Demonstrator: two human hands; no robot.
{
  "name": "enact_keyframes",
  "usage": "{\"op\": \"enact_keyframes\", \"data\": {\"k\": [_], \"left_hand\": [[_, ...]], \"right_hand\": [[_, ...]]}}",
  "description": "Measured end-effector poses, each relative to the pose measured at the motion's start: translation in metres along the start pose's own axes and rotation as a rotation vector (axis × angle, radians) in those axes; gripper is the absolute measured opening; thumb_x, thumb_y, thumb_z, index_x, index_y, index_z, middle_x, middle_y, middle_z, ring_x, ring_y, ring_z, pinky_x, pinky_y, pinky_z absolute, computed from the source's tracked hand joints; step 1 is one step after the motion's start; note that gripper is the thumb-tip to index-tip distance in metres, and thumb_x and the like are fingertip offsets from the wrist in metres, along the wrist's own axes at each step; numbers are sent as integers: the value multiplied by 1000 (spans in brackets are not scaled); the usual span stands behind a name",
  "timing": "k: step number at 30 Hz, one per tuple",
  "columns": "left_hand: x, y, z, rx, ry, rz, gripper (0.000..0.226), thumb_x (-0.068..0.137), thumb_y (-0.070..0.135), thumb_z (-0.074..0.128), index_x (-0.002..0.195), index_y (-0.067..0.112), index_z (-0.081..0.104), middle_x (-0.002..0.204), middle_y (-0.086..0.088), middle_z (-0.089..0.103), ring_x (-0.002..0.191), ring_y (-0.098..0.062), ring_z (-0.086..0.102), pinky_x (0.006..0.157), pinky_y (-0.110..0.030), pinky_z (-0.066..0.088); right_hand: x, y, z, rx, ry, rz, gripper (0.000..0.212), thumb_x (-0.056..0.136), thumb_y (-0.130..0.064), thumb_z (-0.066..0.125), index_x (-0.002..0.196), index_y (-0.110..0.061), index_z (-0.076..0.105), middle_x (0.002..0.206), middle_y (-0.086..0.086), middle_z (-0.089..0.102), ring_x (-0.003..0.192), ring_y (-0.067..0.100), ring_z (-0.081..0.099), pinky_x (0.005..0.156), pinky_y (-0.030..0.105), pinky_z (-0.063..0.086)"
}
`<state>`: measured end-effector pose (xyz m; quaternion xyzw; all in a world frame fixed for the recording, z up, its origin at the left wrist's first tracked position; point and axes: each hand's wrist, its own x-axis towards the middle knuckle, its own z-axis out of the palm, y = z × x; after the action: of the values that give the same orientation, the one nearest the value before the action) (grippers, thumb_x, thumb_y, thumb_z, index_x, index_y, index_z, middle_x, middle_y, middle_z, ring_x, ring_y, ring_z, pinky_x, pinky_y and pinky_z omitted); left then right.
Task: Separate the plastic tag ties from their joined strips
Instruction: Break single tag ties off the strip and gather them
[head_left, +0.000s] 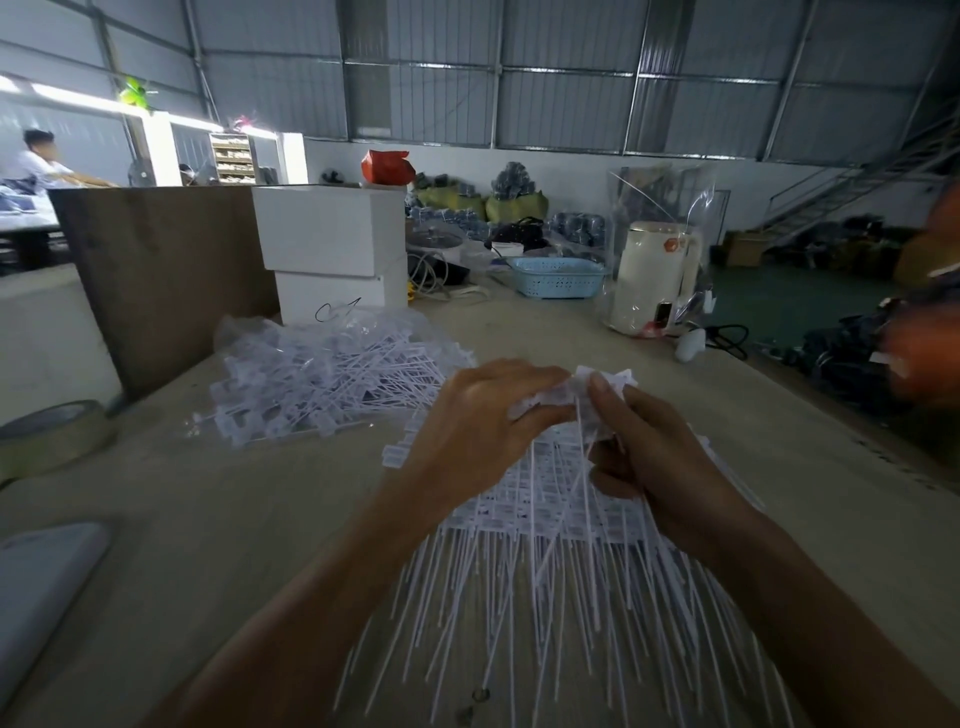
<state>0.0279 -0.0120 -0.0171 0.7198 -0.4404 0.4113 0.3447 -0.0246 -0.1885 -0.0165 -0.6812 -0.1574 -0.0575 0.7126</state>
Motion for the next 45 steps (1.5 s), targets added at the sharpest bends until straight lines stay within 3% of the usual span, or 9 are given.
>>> {"op": "enact_keyframes", "data": {"k": [5, 10, 16, 21, 30, 34, 38, 42, 45], "left_hand": [[-4, 0, 4, 149, -77, 44, 33, 83, 17, 76, 113, 3, 72, 100, -10, 73, 89, -26, 68, 69, -42, 57], [0, 1, -6, 110, -125, 74, 41, 91, 4, 67, 131, -1, 59, 125, -14, 65, 112, -25, 62, 96, -35, 52], [-5, -7, -10, 349, -112, 166, 31, 94, 3, 60, 124, -2, 64, 116, -16, 69, 99, -27, 68, 83, -42, 59], [-5, -10, -3, 5, -98, -12, 20, 94, -5, 55, 106, 1, 71, 85, -6, 72, 72, -15, 67, 67, -31, 57], [12, 2, -12, -638, 122, -455, 24, 102, 20, 51, 95, 8, 71, 73, -6, 68, 59, -18, 61, 54, -27, 51], [12, 5, -11, -157, 86, -199, 24, 101, 14, 49, 112, 12, 71, 82, 0, 64, 63, -2, 53, 59, -16, 47], [-7, 11, 4, 469, -183, 155, 43, 86, 4, 53, 127, 7, 64, 94, -10, 60, 83, -18, 50, 55, -25, 43], [-10, 5, -1, 471, -265, 155, 35, 84, 4, 65, 119, 6, 60, 103, -7, 53, 93, -17, 42, 63, -28, 47], [-13, -5, -9, 120, -373, -66, 36, 98, 13, 56, 132, 4, 55, 108, 0, 49, 96, -12, 42, 80, -24, 44]], "right_hand": [[-2, 2, 0, -140, 30, -29, 21, 95, -28, 63, 104, -10, 69, 57, 4, 31, 45, 11, 24, 41, 22, 29], [-2, -6, -13, 28, 40, 22, 26, 92, -28, 63, 99, -4, 72, 71, 13, 30, 55, 17, 19, 40, 21, 26], [-3, -5, -10, 101, -58, 43, 22, 91, -32, 61, 83, -13, 68, 69, 18, 18, 57, 20, 10, 38, 19, 28], [-3, -4, -11, -160, 8, -125, 28, 96, -32, 56, 108, -9, 65, 61, 13, 25, 44, 14, 23, 41, 23, 29], [4, -8, -23, -169, 223, -125, 35, 91, -46, 56, 98, -12, 61, 63, 8, 32, 50, 18, 28, 46, 29, 30], [3, -10, -28, 41, 227, -11, 29, 91, -42, 57, 101, -24, 76, 97, 4, 69, 82, 19, 71, 69, 29, 59], [3, -2, -6, 350, 4, 102, 42, 101, -32, 53, 124, 2, 60, 122, 23, 67, 111, 37, 67, 82, 41, 59], [7, 4, 10, 237, 116, 148, 41, 97, -36, 55, 120, -4, 64, 111, 15, 73, 94, 27, 73, 66, 30, 59], [13, 5, 21, 99, 116, 81, 34, 90, -41, 57, 105, -12, 66, 84, 5, 71, 68, 13, 65, 54, 23, 50]]}}
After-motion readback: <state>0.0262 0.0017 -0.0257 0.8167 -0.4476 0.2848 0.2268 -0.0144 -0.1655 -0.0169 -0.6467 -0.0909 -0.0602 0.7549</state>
